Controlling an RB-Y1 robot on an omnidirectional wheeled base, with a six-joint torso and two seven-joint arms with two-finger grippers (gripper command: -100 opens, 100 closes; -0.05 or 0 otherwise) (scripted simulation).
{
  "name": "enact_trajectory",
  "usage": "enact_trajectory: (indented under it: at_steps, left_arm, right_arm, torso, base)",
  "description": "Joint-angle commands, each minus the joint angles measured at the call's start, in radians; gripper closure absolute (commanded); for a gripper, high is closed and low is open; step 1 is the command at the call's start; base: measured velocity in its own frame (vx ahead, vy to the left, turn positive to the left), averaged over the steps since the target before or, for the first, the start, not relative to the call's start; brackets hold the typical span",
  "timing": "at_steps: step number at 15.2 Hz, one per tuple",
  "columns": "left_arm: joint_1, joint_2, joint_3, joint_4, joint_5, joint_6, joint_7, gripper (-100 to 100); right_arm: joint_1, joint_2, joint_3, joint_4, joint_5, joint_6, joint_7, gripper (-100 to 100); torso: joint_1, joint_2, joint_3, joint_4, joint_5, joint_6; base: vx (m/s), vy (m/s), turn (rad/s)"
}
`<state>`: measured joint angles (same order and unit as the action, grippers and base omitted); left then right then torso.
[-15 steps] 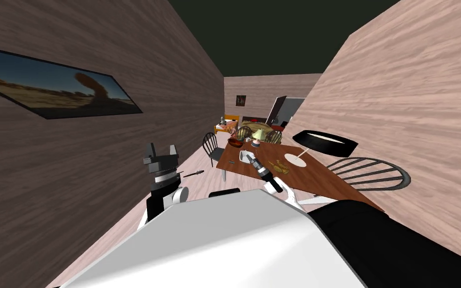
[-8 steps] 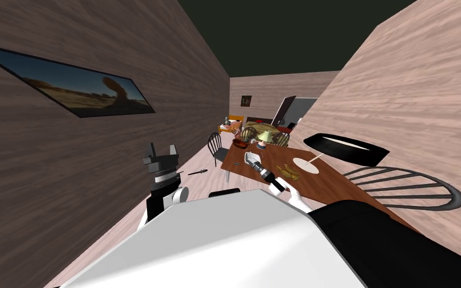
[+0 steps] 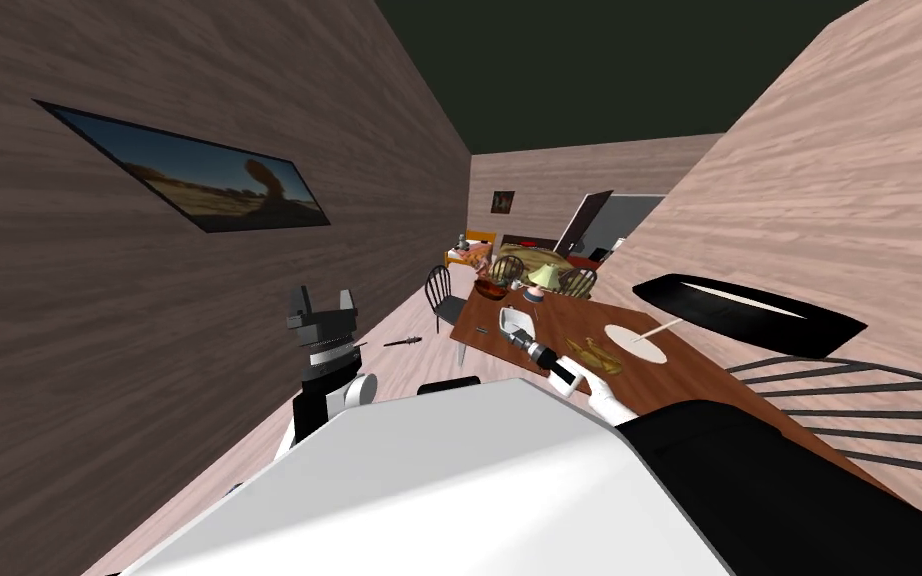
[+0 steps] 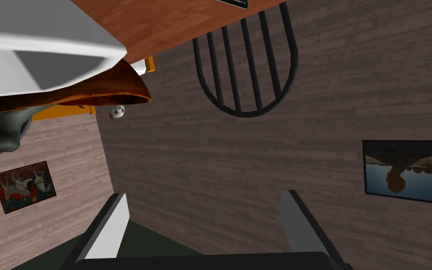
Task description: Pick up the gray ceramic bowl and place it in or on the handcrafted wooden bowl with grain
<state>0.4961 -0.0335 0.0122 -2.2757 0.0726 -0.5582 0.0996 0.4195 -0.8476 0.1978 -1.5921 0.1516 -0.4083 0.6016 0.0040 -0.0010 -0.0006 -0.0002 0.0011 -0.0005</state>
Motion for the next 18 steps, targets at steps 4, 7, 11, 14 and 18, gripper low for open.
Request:
enact_trajectory:
  at_steps: [4,7,11,14,18]
  left_arm:
    - [0.0,0.0,0.0,0.0,0.0,0.0,0.0,0]
    - [0.0,0.0,0.0,0.0,0.0,0.0,0.0,0]
    - [0.0,0.0,0.0,0.0,0.0,0.0,0.0,0]
    - [0.0,0.0,0.0,0.0,0.0,0.0,0.0,0]
    - [0.0,0.0,0.0,0.0,0.0,0.0,0.0,0]
  right_arm:
    - [-0.005,-0.061,0.03,0.094,0.027,0.012,0.054,-100]
    - [-0.007,-0.095,0.048,0.139,0.042,0.023,0.083,-100]
    - [-0.011,-0.16,0.085,0.226,0.072,0.043,0.14,-100]
    - [-0.012,-0.219,0.121,0.292,0.101,0.063,0.193,-100]
    - [-0.012,-0.245,0.139,0.339,0.114,0.072,0.218,-100]
  torso:
    - [0.002,-0.001,-0.001,0.0,0.0,0.0]
    - [0.001,-0.001,0.0,0.0,0.0,0.0]
    - [0.001,-0.001,0.0,0.0,0.0,0.0]
    - [0.003,-0.001,-0.001,0.0,0.001,0.0]
    - [0.001,0.001,0.001,0.0,0.0,0.001]
  base:
    - [0.043,0.062,0.127]
    - [0.042,0.058,0.087]
    - [0.044,0.06,0.142]
    - [0.048,0.076,0.148]
    - [0.024,0.05,0.048]
